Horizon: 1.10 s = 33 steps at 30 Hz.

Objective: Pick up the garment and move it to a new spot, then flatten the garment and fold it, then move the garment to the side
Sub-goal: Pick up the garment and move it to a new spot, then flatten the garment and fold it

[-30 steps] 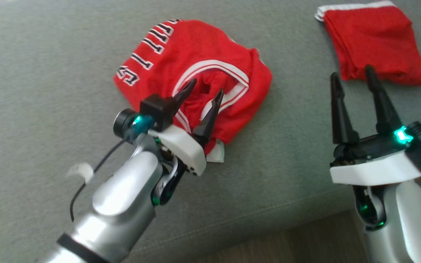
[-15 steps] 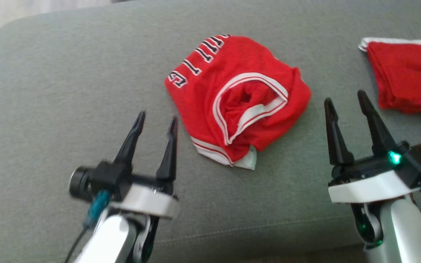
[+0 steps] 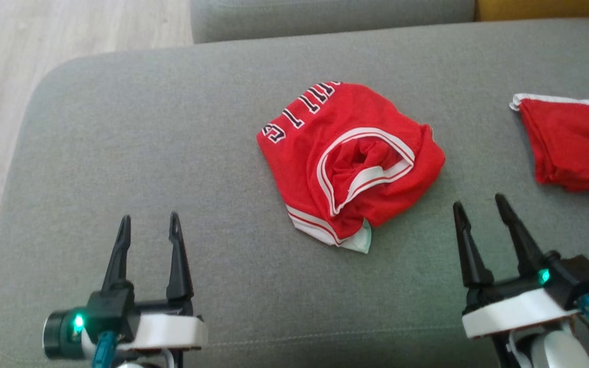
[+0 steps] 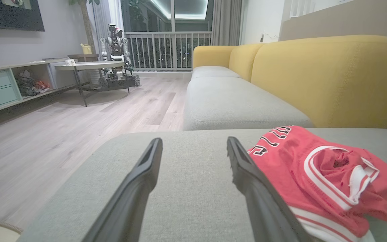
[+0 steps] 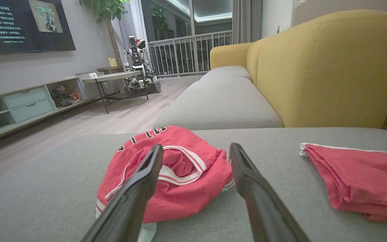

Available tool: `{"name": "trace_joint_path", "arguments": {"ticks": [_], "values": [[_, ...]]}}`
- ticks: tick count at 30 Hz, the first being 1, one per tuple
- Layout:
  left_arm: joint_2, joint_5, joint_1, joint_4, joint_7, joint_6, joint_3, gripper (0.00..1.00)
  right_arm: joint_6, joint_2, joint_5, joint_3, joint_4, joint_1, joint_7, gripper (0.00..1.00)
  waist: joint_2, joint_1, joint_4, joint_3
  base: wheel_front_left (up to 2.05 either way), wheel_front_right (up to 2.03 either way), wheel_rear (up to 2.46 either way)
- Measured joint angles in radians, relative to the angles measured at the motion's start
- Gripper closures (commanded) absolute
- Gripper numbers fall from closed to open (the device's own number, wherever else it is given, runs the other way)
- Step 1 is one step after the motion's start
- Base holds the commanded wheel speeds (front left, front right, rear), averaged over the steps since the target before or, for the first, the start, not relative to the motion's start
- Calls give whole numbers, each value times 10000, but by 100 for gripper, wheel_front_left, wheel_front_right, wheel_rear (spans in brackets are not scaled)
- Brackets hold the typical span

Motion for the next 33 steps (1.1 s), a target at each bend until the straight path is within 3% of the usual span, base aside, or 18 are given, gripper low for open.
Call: {"name": "trace_joint_path", "arguments": {"ticks": [16,33], "values": [[-215,596,207,219,0,-706,481,0,0,12,58,270,48,88,0,0,0,0,58,-265,0,0,0],[-320,686,206,351,0,-888,646,0,0,12,58,257,31,87,0,0,0,0,62,-231,0,0,0]]}}
